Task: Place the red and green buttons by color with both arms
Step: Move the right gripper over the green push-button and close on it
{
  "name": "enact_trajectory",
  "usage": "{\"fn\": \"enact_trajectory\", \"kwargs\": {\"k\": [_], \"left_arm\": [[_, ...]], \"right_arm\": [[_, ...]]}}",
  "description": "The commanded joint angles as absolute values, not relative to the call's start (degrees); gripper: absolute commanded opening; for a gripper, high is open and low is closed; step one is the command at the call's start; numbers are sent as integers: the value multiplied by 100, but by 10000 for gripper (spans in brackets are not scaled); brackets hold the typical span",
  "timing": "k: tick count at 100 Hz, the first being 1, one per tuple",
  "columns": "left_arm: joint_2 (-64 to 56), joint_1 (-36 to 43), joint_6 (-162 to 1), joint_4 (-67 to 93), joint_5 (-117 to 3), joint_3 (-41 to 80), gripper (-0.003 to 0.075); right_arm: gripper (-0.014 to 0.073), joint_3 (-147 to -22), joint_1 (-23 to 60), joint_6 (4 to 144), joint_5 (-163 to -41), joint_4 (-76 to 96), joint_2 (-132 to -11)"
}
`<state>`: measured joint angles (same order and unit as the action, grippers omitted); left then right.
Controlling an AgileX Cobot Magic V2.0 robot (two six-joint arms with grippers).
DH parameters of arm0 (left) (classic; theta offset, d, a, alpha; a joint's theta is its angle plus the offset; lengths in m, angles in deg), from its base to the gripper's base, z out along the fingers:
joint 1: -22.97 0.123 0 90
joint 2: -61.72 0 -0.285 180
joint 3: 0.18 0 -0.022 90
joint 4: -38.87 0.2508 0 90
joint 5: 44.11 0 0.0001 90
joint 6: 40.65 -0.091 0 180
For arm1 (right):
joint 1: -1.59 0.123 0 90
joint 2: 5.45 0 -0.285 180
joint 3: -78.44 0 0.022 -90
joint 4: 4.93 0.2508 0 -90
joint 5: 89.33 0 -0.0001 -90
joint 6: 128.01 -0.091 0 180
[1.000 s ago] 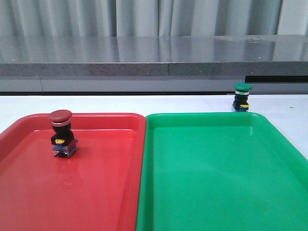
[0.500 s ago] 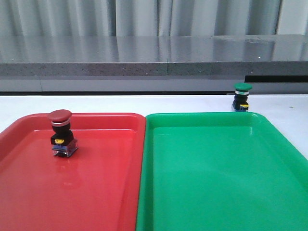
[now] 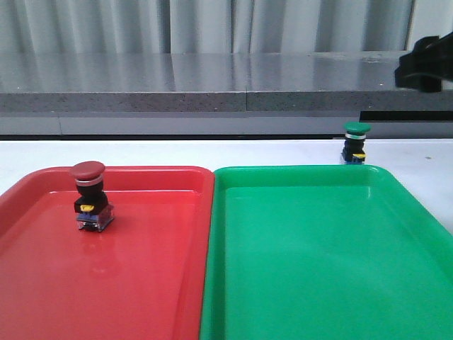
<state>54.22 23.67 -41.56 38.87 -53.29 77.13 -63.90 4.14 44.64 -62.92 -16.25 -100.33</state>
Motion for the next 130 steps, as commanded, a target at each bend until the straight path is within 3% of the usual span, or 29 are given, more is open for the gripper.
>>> {"fn": "enact_trajectory", "kwargs": {"k": [1,94,108,130], "left_arm": [[5606,2376,-4112,3887,-4849,7850,-19],[5606,2376,-4112,3887,-4849,7850,-19],[5606,2376,-4112,3887,-4849,7850,-19],[5606,2376,-4112,3887,-4849,7850,-19]], "right_arm": [[645,-6605,470,4467,-5671,-1664,-10176],[641,-8795,818,4467,-5888,-1624,-12556],[560,-8915,818,4467,-5952,-1624,-12721],[287,-8917,818,4467,-5955,-1624,-12720]]}}
